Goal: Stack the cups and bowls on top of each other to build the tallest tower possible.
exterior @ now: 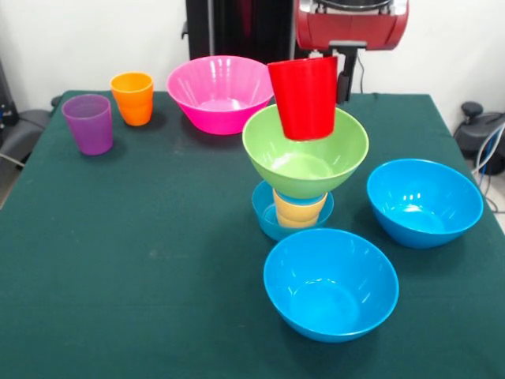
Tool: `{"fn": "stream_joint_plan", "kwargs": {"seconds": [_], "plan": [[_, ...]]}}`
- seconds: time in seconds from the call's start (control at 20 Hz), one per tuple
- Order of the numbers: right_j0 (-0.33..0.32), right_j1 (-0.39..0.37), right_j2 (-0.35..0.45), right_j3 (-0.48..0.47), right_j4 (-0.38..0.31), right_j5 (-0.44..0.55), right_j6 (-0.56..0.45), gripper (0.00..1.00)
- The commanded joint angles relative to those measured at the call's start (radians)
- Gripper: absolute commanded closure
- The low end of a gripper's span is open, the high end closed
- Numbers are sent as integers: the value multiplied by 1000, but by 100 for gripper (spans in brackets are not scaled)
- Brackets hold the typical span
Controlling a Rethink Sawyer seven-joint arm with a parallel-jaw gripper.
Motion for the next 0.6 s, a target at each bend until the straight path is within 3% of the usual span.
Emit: {"fn": "stream_joint_plan", "kwargs": {"seconds": [0.05, 0.4, 0.6], "plan": [[50, 49, -93, 60, 7, 71, 146, 100], [77, 84, -139, 58, 3, 59, 130, 100], [84, 98, -160, 81, 1, 4, 126, 100]]}}
